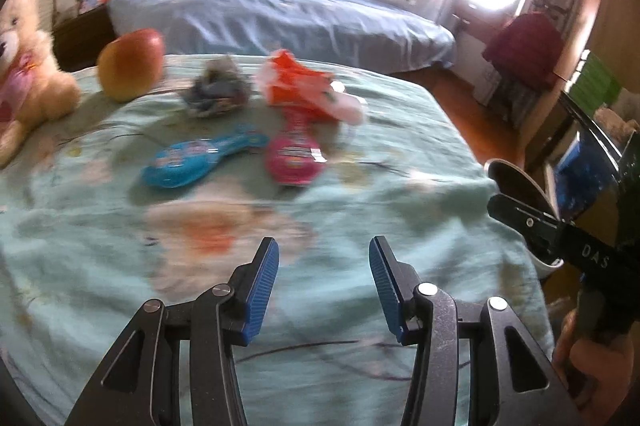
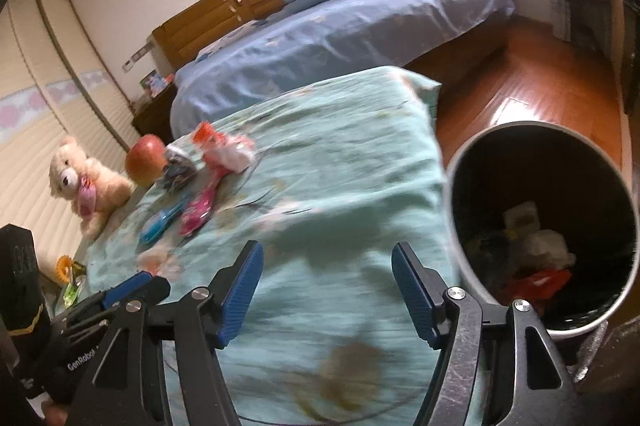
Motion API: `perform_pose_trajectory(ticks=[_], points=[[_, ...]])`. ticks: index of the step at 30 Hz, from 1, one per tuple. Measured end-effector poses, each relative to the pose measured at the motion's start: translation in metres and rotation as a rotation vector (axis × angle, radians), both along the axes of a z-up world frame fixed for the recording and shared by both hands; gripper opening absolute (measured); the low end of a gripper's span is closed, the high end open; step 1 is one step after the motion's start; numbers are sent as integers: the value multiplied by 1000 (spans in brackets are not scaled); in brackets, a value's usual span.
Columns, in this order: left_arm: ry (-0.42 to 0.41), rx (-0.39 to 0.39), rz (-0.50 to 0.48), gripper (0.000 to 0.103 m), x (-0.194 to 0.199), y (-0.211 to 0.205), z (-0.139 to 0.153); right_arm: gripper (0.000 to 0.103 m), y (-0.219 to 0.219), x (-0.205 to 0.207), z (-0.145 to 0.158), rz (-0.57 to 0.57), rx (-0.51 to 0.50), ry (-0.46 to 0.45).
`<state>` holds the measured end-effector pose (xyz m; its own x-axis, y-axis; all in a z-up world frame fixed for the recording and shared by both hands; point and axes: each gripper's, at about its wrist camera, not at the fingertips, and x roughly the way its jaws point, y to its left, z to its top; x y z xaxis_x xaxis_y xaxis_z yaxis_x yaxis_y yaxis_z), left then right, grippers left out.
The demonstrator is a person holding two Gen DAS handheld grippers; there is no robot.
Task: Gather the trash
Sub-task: 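Move both tools back over the candy toys on the bed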
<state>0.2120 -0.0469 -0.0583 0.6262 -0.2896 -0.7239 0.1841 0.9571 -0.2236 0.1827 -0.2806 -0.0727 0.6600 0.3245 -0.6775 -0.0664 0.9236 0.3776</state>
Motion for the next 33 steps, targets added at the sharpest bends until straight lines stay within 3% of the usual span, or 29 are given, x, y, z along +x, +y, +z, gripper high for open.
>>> perform_pose_trajectory(ticks=[16, 33], points=[[-1, 48, 87, 48, 17, 70, -2, 68, 79, 15, -2, 143, -32, 16], [-1, 147, -22, 54, 65, 80, -13, 68, 119, 37, -5, 210, -59, 27]])
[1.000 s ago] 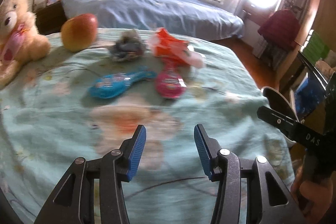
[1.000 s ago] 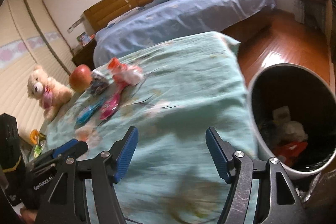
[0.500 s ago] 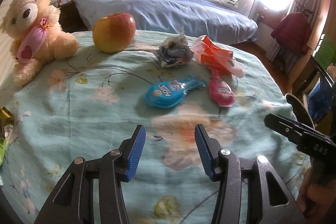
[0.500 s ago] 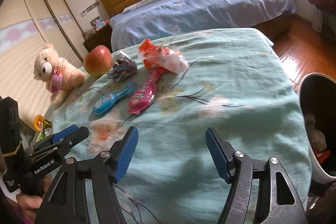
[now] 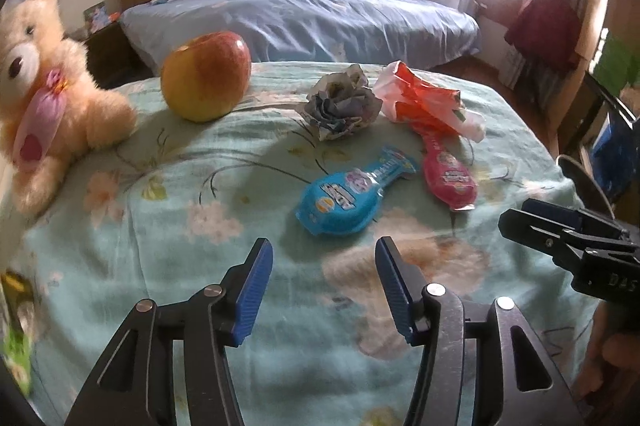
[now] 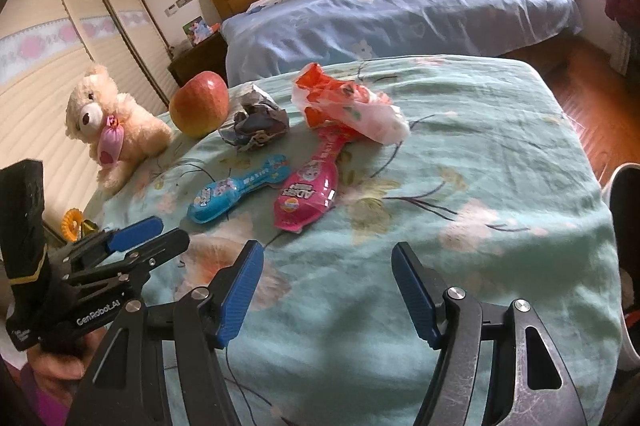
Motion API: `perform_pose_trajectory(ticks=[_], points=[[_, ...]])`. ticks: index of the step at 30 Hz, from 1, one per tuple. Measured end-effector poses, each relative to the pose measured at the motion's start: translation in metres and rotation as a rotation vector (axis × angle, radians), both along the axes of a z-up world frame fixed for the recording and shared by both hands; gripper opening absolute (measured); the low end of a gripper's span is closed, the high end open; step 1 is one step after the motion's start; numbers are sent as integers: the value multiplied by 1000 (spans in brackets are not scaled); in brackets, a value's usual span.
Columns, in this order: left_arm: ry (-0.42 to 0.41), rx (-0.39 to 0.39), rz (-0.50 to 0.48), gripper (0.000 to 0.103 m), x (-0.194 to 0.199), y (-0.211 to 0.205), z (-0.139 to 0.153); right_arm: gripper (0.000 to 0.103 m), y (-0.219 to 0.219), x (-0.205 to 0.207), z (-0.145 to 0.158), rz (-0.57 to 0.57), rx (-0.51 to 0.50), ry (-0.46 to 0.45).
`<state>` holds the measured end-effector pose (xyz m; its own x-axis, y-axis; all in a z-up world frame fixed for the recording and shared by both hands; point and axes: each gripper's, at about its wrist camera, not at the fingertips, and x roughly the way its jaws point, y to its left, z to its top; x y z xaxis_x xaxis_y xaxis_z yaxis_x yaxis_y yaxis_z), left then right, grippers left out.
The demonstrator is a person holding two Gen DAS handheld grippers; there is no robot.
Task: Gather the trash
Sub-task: 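Move both tools back over the candy toys on the bed, then grasp the blue candy toy with the left tool while the right grasps the pink one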
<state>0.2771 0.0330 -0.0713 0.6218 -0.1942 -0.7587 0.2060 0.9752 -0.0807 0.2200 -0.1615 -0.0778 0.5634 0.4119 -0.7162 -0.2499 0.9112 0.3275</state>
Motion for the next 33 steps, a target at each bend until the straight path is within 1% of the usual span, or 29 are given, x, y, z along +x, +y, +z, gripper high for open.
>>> perform_pose_trajectory(ticks=[4, 11, 15, 18, 20, 21, 22, 27, 33], points=[[20, 6, -69, 58, 16, 0, -4, 68, 8, 8, -3, 9, 2, 7], [44, 19, -165, 58, 41, 1, -16, 68, 22, 27, -6, 30, -14, 18], [27, 44, -193, 58, 48, -5, -19, 67, 29, 37, -7, 36, -36, 13], [13, 56, -201, 58, 50, -10, -21, 63, 36, 42, -9, 47, -64, 12], [9, 62, -210, 56, 50, -13, -21, 55, 37, 42, -10, 45, -81, 6], [4, 66, -216, 49, 49, -15, -21, 47, 37, 42, -10, 42, -89, 4], [3, 69, -222, 49, 49, -16, -22, 43, 36, 41, -11, 38, -94, 4], [-34, 115, -238, 47, 39, -27, -20, 42, 30, 37, -9, 38, -86, 0], [-14, 115, -191, 43, 22, -35, -21, 42, 19, 19, -5, 49, -46, -2]])
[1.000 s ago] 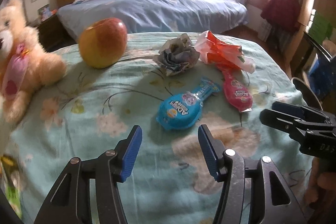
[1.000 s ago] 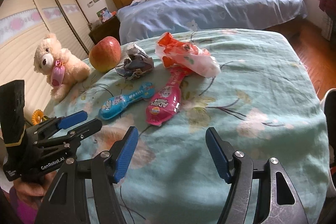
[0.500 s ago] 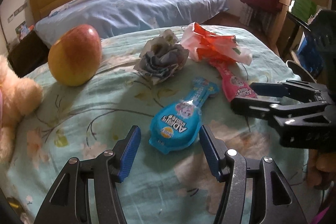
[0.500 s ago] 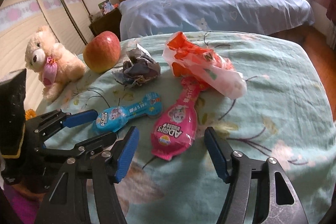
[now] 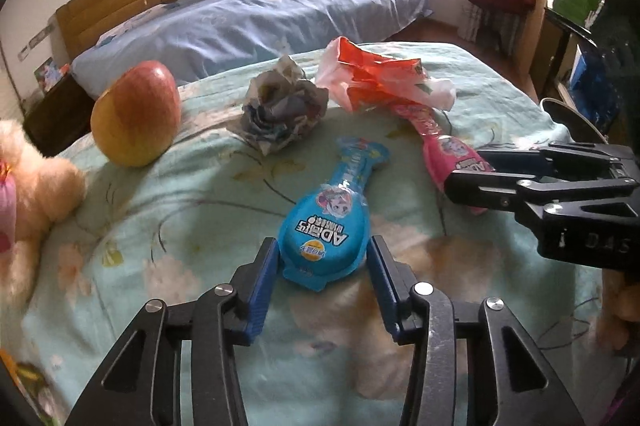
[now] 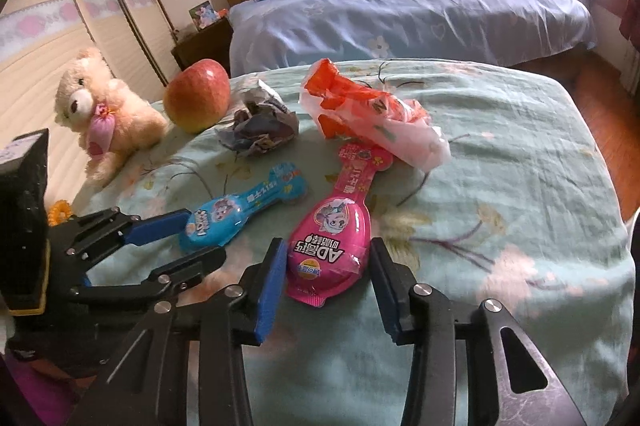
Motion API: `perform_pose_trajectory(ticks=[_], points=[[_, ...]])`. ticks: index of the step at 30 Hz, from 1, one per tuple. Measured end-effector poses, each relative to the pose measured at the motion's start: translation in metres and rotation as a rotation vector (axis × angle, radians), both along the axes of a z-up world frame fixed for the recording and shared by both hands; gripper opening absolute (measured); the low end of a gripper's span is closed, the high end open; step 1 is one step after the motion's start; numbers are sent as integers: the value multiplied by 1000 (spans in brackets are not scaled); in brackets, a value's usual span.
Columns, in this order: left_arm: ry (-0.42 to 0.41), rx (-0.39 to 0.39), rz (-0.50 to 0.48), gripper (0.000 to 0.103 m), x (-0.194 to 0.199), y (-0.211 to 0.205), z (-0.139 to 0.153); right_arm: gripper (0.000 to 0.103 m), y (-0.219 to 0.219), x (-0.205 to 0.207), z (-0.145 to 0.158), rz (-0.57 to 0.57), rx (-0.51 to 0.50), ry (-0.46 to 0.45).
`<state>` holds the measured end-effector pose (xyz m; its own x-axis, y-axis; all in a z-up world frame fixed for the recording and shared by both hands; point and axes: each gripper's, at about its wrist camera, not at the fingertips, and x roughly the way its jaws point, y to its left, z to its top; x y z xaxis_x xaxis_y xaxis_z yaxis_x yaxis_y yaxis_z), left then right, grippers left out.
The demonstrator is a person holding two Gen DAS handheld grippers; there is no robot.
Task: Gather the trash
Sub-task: 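Grasp the blue candy toy with the left tool while the right grasps the pink one, then carry the blue and pink candy toys toward the bin with both tools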
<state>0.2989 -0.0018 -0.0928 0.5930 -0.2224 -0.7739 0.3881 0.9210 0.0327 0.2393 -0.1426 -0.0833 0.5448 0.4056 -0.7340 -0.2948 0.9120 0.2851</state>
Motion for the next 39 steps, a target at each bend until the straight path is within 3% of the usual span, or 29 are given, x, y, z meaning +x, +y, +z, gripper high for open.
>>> perform_pose_trajectory(ticks=[5, 6, 8, 16, 31, 39], points=[[3, -1, 60, 39, -17, -7, 4, 42, -13, -16, 3, -6, -3, -15], [9, -14, 68, 18, -21, -8, 5, 42, -16, -19, 3, -8, 1, -15], [34, -41, 88, 19, -29, -10, 6, 42, -24, -25, 5, -16, 10, -18], [31, -50, 74, 19, -50, -23, 11, 42, -51, -43, 10, -52, 38, -29], [10, -169, 48, 19, -79, -35, 30, 42, -88, -64, 14, -115, 74, -49], [11, -190, 14, 19, -88, -60, 32, 42, -112, -74, 16, -156, 83, -57]])
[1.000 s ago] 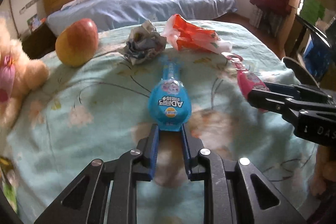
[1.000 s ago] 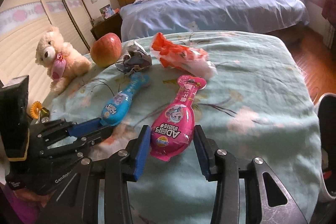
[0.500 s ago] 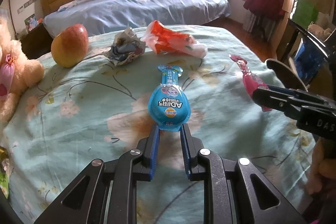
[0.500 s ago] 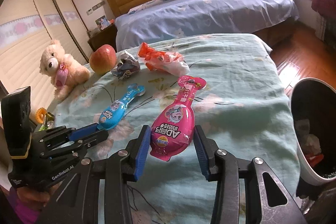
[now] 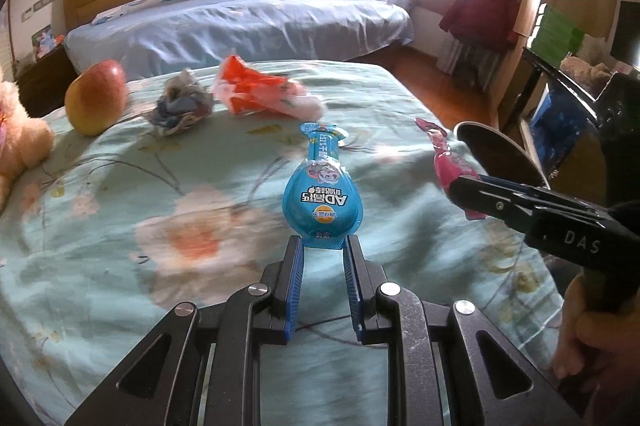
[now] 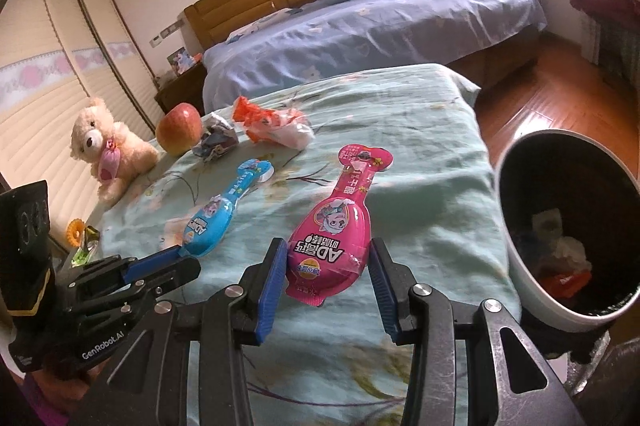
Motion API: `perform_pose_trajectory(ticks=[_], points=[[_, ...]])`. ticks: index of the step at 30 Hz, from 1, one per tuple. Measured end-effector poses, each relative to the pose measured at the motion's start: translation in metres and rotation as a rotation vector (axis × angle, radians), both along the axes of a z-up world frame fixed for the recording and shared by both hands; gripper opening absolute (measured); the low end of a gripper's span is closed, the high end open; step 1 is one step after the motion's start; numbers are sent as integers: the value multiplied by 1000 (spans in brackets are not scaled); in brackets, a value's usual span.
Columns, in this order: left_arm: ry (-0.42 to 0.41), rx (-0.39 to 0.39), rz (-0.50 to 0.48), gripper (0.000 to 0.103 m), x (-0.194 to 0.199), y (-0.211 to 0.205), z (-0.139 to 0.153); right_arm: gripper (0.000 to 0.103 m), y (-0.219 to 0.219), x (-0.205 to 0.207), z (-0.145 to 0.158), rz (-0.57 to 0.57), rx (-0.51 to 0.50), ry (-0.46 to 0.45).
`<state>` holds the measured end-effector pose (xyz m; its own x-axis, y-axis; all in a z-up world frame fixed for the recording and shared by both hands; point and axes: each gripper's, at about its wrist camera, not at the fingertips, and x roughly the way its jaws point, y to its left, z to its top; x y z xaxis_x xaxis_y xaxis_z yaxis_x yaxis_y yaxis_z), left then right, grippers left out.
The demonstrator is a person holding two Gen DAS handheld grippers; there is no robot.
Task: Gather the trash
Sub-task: 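Carry the blue and pink candy toys toward the bin with both tools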
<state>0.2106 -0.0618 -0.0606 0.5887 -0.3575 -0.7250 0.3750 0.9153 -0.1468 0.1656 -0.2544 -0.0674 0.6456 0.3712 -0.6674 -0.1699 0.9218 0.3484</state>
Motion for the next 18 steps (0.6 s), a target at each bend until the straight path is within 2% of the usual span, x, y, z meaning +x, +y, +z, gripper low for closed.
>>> perform_pose_trajectory(ticks=[18], points=[[-11, -6, -76, 19, -3, -58, 3, 42, -57, -18, 2, -103, 18, -11]])
